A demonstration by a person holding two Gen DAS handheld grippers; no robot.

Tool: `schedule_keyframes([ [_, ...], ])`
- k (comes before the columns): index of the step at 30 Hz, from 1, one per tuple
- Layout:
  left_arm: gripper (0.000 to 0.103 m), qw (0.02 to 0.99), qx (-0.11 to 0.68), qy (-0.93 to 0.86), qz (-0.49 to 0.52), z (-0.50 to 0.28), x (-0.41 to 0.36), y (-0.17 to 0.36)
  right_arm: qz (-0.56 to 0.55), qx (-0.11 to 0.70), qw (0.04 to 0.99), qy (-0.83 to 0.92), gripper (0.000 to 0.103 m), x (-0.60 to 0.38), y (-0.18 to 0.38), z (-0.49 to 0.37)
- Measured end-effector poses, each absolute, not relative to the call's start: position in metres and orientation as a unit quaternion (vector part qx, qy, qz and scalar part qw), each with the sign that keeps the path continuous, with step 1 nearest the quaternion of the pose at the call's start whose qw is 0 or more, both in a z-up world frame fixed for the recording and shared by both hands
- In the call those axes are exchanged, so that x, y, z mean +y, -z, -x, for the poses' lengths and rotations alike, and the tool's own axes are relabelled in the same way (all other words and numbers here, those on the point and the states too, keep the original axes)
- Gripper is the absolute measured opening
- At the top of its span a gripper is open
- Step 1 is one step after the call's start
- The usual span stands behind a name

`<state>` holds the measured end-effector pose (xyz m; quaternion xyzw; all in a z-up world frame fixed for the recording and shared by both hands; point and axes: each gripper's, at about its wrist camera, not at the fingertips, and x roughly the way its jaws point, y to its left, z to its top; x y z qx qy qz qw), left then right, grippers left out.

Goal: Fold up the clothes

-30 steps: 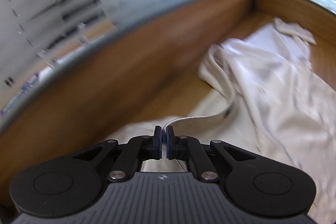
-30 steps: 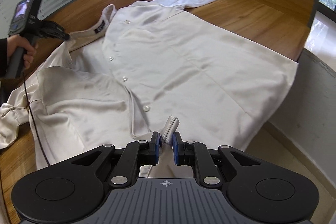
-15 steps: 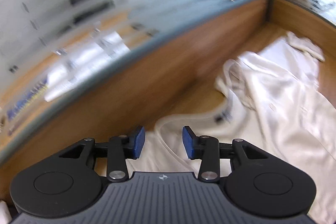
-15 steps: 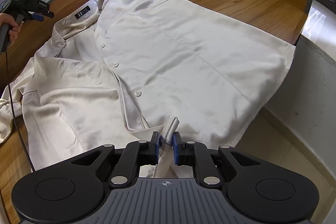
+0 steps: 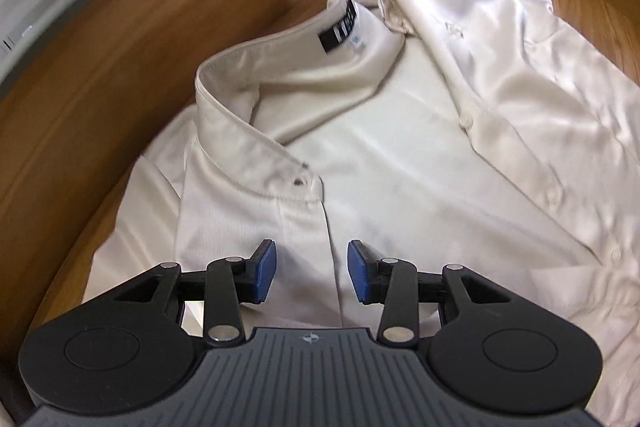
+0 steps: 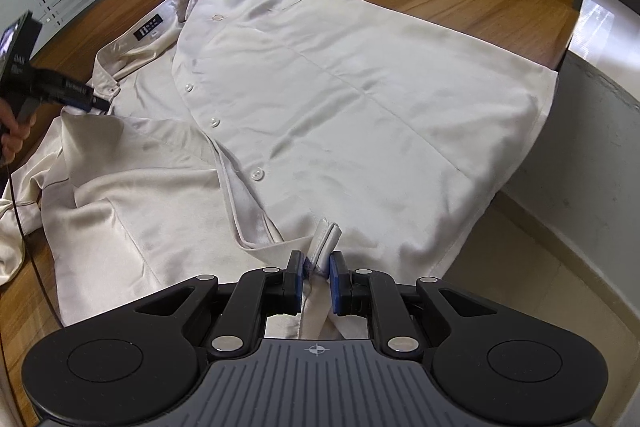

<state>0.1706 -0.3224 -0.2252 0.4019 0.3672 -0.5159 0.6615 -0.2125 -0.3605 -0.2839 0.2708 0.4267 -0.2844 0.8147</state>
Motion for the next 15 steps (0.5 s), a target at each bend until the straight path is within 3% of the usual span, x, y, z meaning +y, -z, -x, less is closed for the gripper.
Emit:
schedule_keyframes([
  [3, 0.043, 0.659, 0.354, 0.528, -0.402, -0.167, -0.313, 0.228, -0.271, 0.425, 0.815, 0.285, 0.015, -0.359, 0.284, 0.213],
  [4, 0.036, 0.658, 0.355, 0.532, -0.398, -0.168, -0.312, 0.228, -0.271, 0.425, 0.816, 0.285, 0.015, -0.359, 0.284, 0.213],
  [5, 0.018, 0.659, 0.358, 0.531, -0.393, -0.17, -0.311, 0.228, -0.271, 0.424, 0.816, 0.285, 0.015, -0.359, 0.284, 0.213],
  [7, 0.003, 0.667, 0.357, 0.525, -0.39, -0.172, -0.31, 0.227, -0.272, 0.423, 0.816, 0.285, 0.015, -0.359, 0.284, 0.213],
  [15, 0.003, 0.735, 0.332, 0.516, -0.29, -0.196, -0.313, 0.178, -0.273, 0.416, 0.815, 0.297, 0.015, -0.359, 0.28, 0.219],
])
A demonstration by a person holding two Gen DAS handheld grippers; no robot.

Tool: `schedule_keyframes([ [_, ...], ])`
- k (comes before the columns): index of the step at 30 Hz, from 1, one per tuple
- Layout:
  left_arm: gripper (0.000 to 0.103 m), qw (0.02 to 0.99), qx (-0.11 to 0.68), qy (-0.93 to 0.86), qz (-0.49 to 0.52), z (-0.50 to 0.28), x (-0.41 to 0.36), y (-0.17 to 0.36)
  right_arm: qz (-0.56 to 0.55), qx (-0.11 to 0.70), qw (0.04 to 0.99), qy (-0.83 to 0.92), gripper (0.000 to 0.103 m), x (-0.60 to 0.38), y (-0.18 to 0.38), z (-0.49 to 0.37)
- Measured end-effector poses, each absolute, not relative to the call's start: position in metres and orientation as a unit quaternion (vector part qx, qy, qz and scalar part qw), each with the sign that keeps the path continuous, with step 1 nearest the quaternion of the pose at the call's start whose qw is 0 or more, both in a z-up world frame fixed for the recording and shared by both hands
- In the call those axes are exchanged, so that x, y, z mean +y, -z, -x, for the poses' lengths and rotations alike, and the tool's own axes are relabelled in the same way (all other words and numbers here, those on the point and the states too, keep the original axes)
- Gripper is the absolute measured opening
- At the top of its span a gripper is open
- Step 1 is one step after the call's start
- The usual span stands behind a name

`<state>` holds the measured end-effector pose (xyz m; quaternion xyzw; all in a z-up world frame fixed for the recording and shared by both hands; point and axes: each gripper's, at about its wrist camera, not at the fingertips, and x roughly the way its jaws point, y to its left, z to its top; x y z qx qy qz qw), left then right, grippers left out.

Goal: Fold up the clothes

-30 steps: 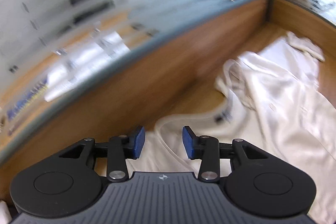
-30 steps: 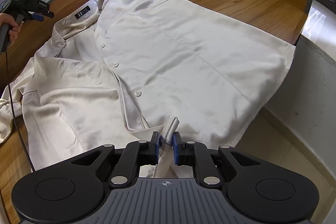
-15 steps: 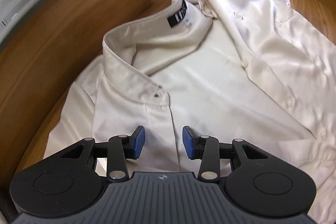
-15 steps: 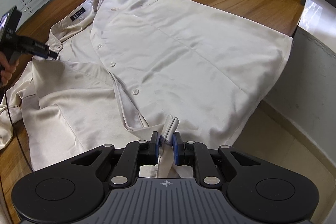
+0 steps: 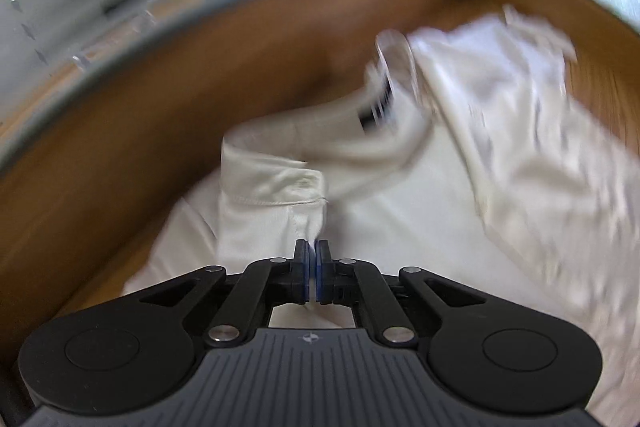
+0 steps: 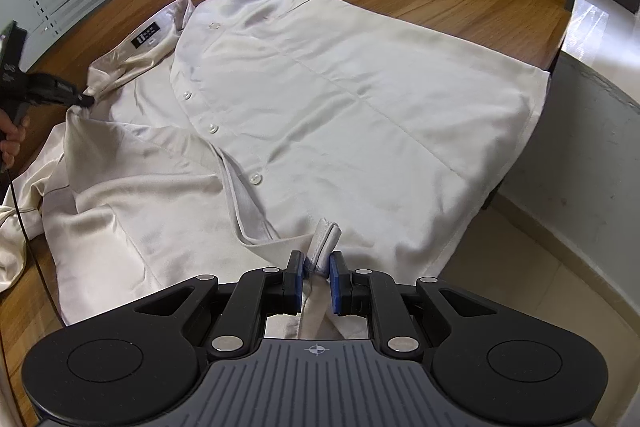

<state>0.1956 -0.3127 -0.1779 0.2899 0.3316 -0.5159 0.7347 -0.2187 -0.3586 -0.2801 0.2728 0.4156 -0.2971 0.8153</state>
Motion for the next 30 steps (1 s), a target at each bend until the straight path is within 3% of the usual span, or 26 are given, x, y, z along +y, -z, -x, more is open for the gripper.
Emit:
schedule_keyframes([
  [7, 0.003, 0.769, 0.354, 0.497, -0.192, -0.22, -0.336, 0.146, -0.28, 0.409, 0.812, 0.308, 0.015, -0.362, 0.28, 0.227],
  [26, 0.004, 0.736, 0.339, 0.546, -0.213, -0.171, -0.404, 0.151, -0.27, 0.409, 0.799, 0.349, 0.015, -0.368, 0.279, 0.242],
  [28, 0.013, 0.726, 0.334, 0.559, -0.222, -0.165, -0.405, 0.153, -0.267, 0.411, 0.797, 0.354, 0.015, -0.369, 0.28, 0.243],
  [30, 0.039, 0.721, 0.33, 0.564, -0.231, -0.159, -0.403, 0.15, -0.265, 0.41, 0.796, 0.358, 0.016, -0.368, 0.279, 0.245],
])
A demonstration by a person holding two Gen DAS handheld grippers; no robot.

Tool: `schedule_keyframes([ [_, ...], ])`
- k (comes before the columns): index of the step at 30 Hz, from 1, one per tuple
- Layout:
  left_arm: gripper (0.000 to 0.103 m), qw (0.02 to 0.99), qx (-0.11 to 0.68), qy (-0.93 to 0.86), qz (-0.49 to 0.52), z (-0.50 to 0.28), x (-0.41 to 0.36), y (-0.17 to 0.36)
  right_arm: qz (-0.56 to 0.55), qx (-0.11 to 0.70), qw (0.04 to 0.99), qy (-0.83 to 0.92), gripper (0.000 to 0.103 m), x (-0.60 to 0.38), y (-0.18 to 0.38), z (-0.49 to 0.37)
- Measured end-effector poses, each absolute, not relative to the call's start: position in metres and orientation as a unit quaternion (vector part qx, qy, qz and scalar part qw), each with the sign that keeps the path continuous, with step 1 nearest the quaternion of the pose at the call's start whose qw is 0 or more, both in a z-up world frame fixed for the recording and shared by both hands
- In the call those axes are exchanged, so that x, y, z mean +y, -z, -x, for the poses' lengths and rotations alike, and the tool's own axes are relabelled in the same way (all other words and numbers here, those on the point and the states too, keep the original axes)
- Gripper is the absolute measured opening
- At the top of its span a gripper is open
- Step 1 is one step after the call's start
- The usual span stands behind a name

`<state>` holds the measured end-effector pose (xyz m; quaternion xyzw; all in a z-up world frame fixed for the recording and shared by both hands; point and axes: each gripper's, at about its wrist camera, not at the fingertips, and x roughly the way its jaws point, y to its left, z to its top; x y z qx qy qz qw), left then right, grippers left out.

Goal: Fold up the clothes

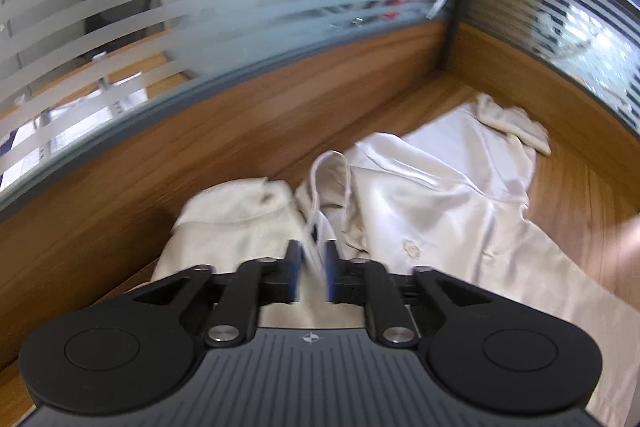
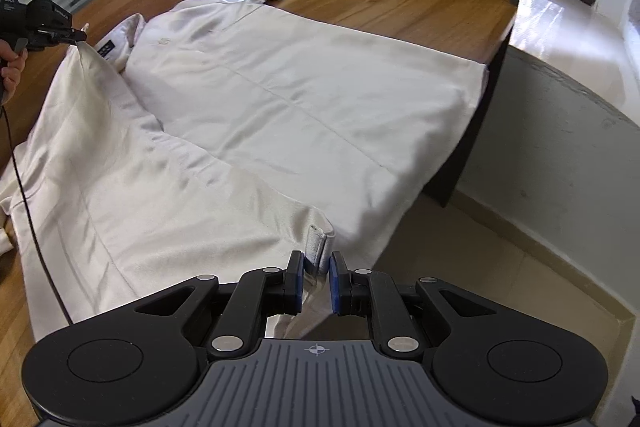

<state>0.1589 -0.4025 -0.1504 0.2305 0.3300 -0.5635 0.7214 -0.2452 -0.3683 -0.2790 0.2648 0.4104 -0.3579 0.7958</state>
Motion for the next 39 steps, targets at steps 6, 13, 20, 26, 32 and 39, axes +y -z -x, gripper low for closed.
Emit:
schedule_keyframes([
  [6, 0.067, 0.71, 0.32, 0.581, -0.237, -0.152, -0.373, 0.134, -0.258, 0.402, 0.797, 0.369, 0.019, -0.362, 0.268, 0.254],
  [13, 0.068, 0.708, 0.319, 0.571, -0.265, -0.16, -0.311, 0.12, -0.255, 0.398, 0.818, 0.328, 0.019, -0.338, 0.253, 0.264],
  [20, 0.069, 0.708, 0.312, 0.564, -0.287, -0.148, -0.241, 0.121, -0.248, 0.414, 0.823, 0.299, 0.019, -0.327, 0.247, 0.275],
  [26, 0.069, 0.719, 0.313, 0.554, -0.279, -0.113, -0.186, 0.126, -0.235, 0.419, 0.832, 0.279, 0.019, -0.352, 0.241, 0.287],
  [32, 0.069, 0.743, 0.348, 0.526, -0.222, -0.078, -0.129, 0.13, -0.212, 0.429, 0.846, 0.235, 0.019, -0.399, 0.24, 0.296],
  [39, 0.069, 0.768, 0.398, 0.465, -0.185, -0.021, -0.062, 0.143, -0.167, 0.451, 0.859, 0.174, 0.019, -0.464, 0.24, 0.3],
])
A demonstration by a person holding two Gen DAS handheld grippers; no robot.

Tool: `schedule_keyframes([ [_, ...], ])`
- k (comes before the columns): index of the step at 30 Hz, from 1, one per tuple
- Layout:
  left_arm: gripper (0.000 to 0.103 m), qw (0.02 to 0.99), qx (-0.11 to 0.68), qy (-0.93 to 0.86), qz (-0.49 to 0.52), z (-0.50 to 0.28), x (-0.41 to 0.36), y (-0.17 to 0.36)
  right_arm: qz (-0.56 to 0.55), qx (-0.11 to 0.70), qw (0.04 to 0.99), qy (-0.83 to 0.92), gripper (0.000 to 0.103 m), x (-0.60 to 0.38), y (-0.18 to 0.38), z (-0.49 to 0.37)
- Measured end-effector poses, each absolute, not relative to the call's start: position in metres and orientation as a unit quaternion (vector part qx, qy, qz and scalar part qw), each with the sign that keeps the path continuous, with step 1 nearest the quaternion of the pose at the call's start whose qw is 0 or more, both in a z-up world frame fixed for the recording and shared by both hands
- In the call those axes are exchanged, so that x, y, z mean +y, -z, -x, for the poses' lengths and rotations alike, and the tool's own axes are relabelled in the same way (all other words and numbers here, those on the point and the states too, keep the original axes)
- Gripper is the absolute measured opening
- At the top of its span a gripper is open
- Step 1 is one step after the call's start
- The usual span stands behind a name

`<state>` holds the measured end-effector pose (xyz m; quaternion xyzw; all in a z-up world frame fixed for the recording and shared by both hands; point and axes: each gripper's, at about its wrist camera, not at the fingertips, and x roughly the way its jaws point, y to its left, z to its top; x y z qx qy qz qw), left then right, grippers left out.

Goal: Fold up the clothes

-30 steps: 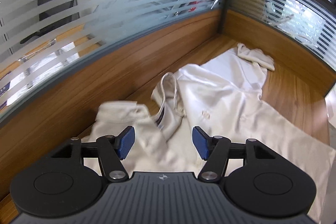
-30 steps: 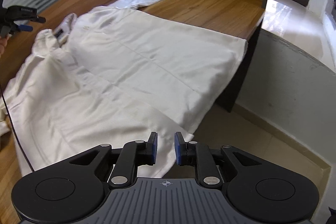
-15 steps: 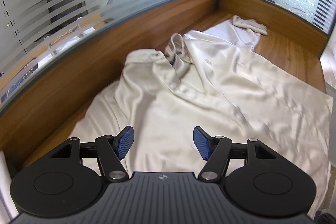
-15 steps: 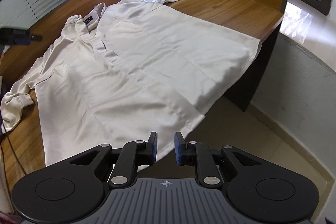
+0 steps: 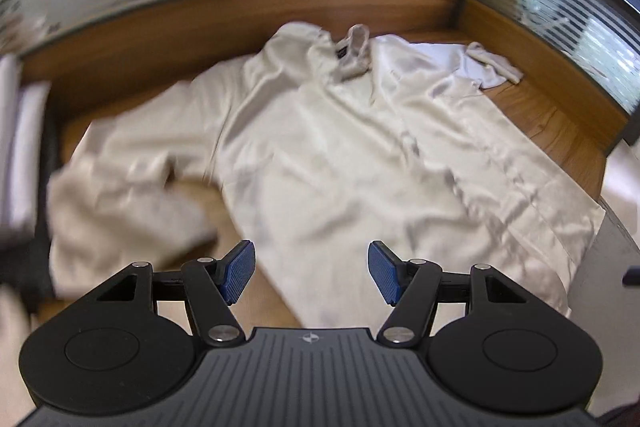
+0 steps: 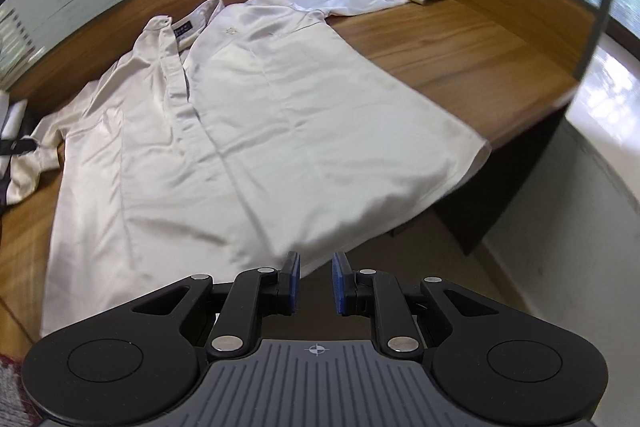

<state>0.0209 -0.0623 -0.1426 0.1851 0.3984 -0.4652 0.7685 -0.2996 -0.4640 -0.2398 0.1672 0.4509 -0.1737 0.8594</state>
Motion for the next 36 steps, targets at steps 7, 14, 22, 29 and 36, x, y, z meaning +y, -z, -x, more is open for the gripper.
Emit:
schedule_keyframes([
  [7, 0.067, 0.791, 0.45, 0.39, -0.139, 0.045, -0.012, 0.171, -0.127, 0.455, 0.87, 0.144, 0.019, -0.53, 0.247, 0.297],
  [14, 0.05, 0.805, 0.485, 0.325, -0.105, 0.086, 0.015, 0.198, -0.106, 0.461, 0.872, 0.121, 0.019, -0.569, 0.24, 0.284],
  [22, 0.027, 0.797, 0.509, 0.313, -0.085, 0.096, 0.024, 0.215, -0.118, 0.467, 0.867, 0.128, 0.019, -0.579, 0.235, 0.258],
  [29, 0.01, 0.799, 0.513, 0.304, -0.076, 0.097, 0.026, 0.218, -0.132, 0.473, 0.865, 0.1, 0.02, -0.574, 0.234, 0.238],
  [36, 0.002, 0.807, 0.524, 0.256, -0.09, 0.107, 0.022, 0.206, -0.12, 0.488, 0.862, 0.061, 0.02, -0.583, 0.236, 0.21],
])
